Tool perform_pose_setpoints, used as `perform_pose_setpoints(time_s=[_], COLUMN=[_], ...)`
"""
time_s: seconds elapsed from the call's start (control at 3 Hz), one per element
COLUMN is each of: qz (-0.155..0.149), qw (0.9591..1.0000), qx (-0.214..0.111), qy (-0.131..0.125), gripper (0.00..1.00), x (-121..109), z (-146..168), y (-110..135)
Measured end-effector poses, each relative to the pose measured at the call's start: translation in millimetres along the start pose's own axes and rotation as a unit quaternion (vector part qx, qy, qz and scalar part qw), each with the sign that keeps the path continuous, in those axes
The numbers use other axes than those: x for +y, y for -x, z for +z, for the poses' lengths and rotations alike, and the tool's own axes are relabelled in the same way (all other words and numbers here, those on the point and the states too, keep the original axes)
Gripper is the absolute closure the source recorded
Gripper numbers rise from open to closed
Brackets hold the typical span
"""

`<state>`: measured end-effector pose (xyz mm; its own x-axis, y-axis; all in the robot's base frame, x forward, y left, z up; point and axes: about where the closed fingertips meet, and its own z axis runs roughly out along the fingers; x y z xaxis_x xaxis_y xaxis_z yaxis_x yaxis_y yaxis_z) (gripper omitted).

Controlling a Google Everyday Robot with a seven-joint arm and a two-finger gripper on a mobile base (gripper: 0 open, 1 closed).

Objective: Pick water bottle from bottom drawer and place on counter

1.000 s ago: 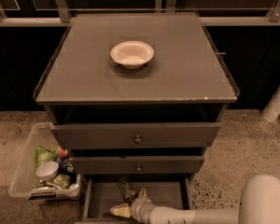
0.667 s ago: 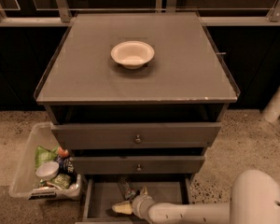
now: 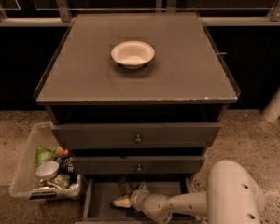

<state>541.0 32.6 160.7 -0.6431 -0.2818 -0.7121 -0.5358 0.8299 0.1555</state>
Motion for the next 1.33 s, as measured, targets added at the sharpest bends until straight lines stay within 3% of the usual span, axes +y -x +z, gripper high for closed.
perform_pose_setpoints(time_s=[0.33, 0.67, 1.33], qz=[-0.011, -0.019, -0.019], qw=[0.9998, 0.9992, 0.9992], qx=[0.008, 0.022, 0.022], qy=[-0.014, -0.028, -0.028], gripper=[0.00, 0.18, 0.64], x=[-6, -11, -10], z=[17, 29, 30], y=[-3, -11, -11])
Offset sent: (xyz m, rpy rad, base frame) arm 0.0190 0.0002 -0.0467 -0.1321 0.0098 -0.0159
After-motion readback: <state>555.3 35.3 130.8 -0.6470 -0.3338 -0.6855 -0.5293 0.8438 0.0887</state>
